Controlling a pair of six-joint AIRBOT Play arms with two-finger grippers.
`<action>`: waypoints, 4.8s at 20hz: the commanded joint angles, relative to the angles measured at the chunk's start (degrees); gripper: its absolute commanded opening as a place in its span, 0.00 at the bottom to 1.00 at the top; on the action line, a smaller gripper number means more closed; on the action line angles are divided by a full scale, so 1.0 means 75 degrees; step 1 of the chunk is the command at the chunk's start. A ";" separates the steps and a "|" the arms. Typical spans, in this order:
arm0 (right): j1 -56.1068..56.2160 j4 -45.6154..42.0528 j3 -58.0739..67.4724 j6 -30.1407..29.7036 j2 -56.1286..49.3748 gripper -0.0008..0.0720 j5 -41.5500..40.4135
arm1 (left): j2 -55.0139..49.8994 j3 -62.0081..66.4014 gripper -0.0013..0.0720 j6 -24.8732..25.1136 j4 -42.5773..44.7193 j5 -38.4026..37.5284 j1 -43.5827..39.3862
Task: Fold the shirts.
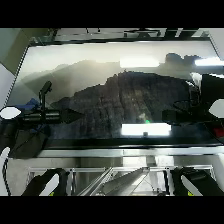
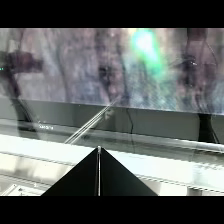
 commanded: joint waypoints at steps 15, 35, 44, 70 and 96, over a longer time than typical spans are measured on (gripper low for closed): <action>0.0006 -0.0003 -0.0003 -0.0003 0.0006 0.04 0.0006 | -0.0985 0.3197 1.00 -0.2879 0.5033 0.0519 0.4788; 0.0006 -0.0003 -0.0003 -0.0003 0.0006 0.04 -0.0565 | -0.4893 0.4112 0.03 -0.1818 0.4071 0.1096 0.5709; 0.0006 0.0000 -0.0003 -0.0003 0.0006 0.04 -0.0565 | -0.4902 0.5330 0.03 -0.1868 0.4846 -0.0772 0.4080; 0.0006 -0.0006 -0.0003 -0.0003 0.0006 0.04 -0.0568 | -0.6720 0.6035 0.04 -0.2174 0.5557 0.1134 0.3383; -0.0973 -0.0647 0.0000 -0.1265 0.0006 0.75 -0.0912 | -0.6231 0.8921 1.00 -0.2605 0.2780 -0.0504 -0.3835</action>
